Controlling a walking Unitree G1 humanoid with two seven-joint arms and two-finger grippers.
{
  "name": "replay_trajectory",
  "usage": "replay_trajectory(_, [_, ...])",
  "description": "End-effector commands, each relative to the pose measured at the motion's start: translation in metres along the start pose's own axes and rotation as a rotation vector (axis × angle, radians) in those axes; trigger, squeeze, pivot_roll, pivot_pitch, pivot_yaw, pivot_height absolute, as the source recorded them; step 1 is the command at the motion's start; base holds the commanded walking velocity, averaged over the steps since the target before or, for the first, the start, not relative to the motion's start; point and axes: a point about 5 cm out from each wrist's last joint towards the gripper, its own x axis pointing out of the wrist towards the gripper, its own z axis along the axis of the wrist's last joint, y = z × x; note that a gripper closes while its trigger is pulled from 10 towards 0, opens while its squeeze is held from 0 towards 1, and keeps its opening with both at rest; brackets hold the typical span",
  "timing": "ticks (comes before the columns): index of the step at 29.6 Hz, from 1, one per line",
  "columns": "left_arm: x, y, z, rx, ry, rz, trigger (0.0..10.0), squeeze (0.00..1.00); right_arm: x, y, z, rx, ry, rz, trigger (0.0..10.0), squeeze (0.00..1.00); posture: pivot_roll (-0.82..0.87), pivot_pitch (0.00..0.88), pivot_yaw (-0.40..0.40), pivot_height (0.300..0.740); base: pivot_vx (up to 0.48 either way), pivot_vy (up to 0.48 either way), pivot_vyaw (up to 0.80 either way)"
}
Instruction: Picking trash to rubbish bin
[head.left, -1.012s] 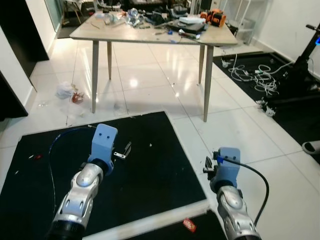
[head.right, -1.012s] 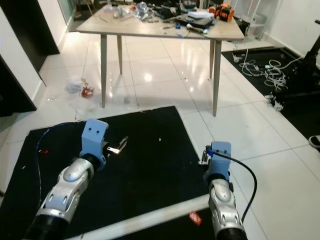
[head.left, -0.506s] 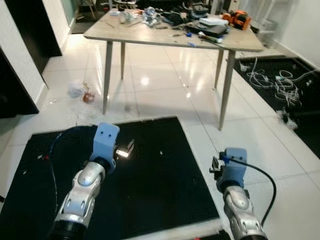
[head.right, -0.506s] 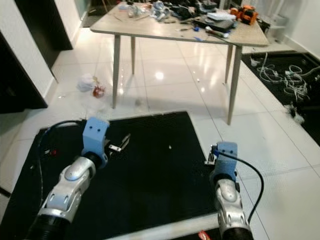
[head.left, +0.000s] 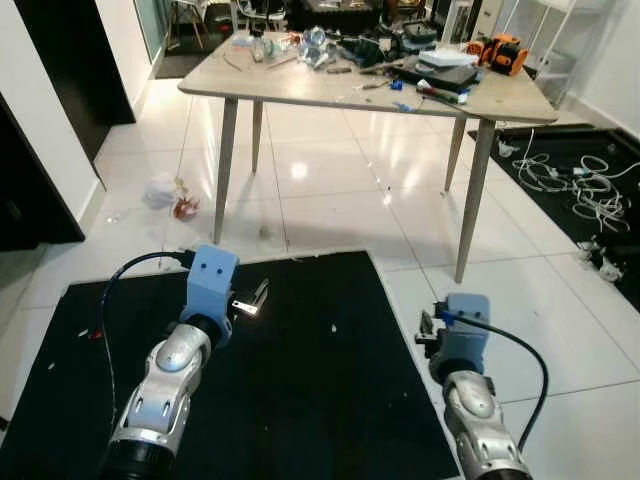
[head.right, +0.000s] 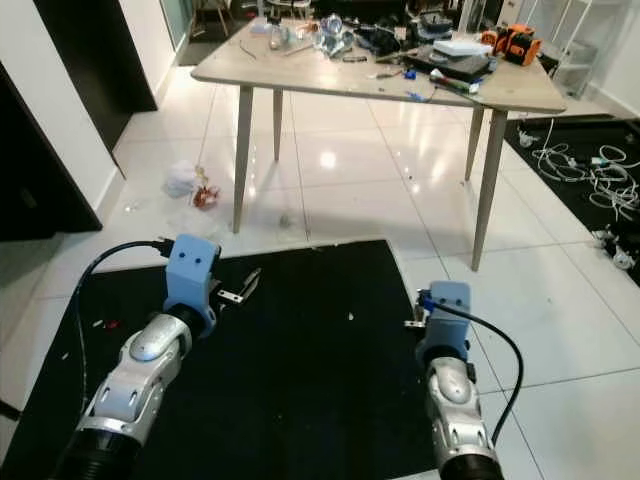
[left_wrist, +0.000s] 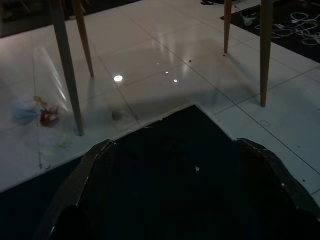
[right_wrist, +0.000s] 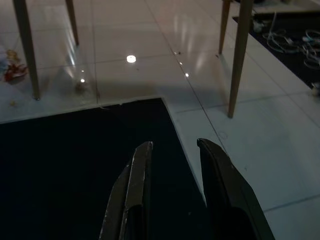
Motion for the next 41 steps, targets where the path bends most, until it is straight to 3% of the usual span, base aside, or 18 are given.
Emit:
replay_trajectory(1, [-0.0015, 0.0004, -0.0058, -0.006, 0.024, 0.007, 10.0, 0.00, -0.0022, 0.0040, -0.0043, 0.013, 0.023, 0.010, 10.0, 0.00, 0.00, 0.109, 0.020, 0.740, 0.349, 0.000, 0.00])
replay_trajectory(9, [-0.0012, -0.0003, -0.0058, -0.009, 0.023, 0.012, 10.0, 0.00, -0.0017, 0.0013, -0.0045, 0.020, 0.030, 0.003, 10.0, 0.00, 0.00, 0.113, 0.017, 0.740, 0.349, 0.000, -0.56])
replay_trajectory(41, [0.0010, -0.0002, -0.0052, -0.014, 0.026, 0.019, 10.0, 0.00, 0.0001, -0.0056, -0.0054, -0.022, 0.037, -0.024, 10.0, 0.00, 0.00, 0.119, 0.021, 0.740, 0.349, 0.000, 0.00])
